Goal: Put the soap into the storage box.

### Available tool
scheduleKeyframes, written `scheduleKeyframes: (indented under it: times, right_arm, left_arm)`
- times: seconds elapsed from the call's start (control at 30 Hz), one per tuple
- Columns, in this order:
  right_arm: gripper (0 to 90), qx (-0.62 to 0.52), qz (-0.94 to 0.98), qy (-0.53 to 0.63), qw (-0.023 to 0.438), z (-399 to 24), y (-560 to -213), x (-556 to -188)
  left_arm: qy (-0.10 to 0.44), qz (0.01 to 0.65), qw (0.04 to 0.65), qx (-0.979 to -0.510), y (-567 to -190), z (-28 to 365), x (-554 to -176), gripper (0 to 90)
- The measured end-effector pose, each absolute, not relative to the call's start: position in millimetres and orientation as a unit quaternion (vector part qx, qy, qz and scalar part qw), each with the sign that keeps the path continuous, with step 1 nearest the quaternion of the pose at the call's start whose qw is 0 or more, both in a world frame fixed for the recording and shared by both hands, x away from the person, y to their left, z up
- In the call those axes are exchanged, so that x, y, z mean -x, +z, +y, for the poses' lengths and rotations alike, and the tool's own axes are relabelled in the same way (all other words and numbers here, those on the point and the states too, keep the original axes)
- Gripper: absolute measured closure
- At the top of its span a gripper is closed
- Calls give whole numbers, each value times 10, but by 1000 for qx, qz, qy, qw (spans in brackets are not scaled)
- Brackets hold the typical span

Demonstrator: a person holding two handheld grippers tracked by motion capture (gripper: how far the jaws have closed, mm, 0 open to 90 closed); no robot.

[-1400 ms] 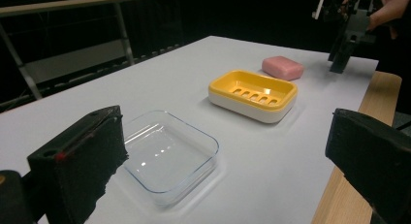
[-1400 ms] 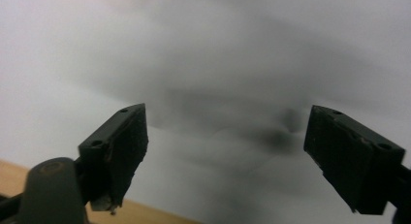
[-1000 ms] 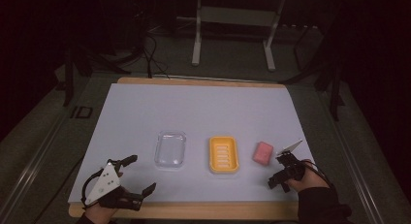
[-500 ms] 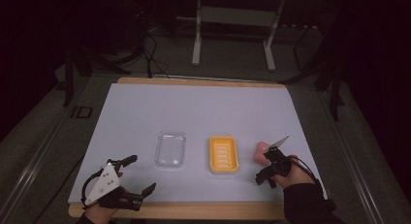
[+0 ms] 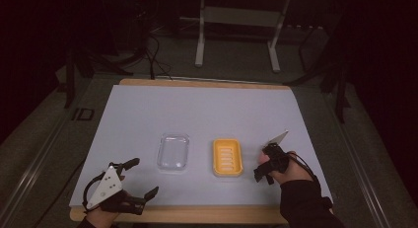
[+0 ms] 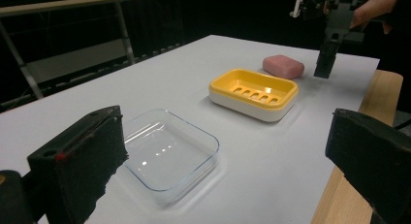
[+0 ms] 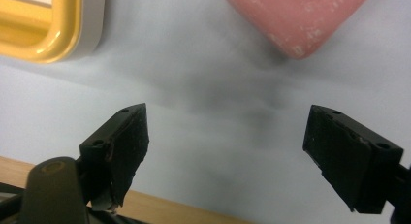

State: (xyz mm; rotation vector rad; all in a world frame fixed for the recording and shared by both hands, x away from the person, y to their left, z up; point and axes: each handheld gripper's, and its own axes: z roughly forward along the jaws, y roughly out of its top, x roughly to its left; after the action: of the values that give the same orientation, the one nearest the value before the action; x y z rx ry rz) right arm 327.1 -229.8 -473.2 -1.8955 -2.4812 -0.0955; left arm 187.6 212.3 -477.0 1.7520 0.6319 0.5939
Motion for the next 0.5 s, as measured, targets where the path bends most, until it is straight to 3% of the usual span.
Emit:
scheduleKeyframes:
  times: [0.5]
  right_arm:
    - [106,657,-746,-102,-41,-2237,-4602,-3580]
  left_arm:
    - [250,265,558,-745,-4771,2111,-1868,12]
